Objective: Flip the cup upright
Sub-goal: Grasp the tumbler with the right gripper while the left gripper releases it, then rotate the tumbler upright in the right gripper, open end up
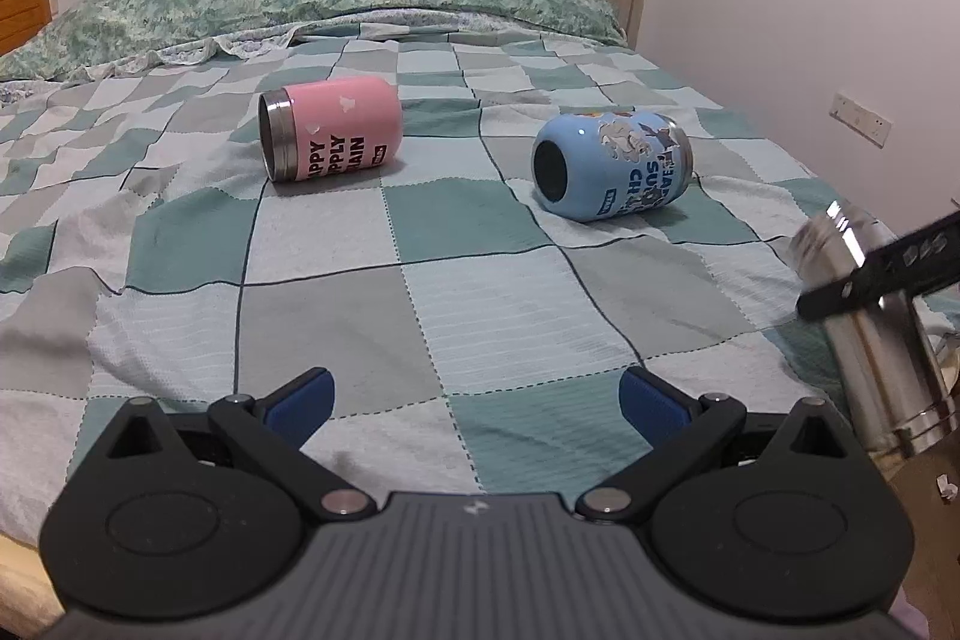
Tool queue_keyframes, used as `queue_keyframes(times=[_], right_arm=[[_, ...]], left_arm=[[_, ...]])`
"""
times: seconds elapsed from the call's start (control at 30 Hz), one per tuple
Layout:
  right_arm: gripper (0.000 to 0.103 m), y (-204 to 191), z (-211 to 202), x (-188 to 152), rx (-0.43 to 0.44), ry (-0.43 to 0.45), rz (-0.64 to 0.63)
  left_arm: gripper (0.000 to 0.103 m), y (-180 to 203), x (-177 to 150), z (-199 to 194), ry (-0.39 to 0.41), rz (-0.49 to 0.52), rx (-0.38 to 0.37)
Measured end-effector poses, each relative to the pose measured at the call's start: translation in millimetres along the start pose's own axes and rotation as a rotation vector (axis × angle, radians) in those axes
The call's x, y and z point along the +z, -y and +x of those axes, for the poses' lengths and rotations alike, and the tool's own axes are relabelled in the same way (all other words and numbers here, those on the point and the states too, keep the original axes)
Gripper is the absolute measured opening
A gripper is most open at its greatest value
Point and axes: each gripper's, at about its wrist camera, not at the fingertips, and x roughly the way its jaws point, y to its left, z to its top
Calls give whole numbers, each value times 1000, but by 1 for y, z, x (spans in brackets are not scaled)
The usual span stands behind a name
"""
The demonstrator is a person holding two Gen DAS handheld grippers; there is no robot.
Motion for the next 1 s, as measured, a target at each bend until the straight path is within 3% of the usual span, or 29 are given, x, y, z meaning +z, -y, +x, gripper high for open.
queue_keyframes(times=[0.1,0.27,0.43,0.67,0.83,1.0], right_arm=[[63,3,-23,-2,11,143,-30],[63,12,-52,-10,-41,432,-107],[63,28,-55,-5,-98,624,-140],[62,35,-34,-7,-157,680,-189],[63,40,-5,-8,-153,608,-178],[62,37,6,-12,-150,619,-197]], left_arm=[[103,4,1,-4,9,3,-2],[103,11,4,-11,28,5,-6],[103,17,6,-15,49,-6,-13],[103,25,8,-11,42,-1,5],[103,28,8,-7,32,-3,10],[103,33,7,-5,27,-1,16]])
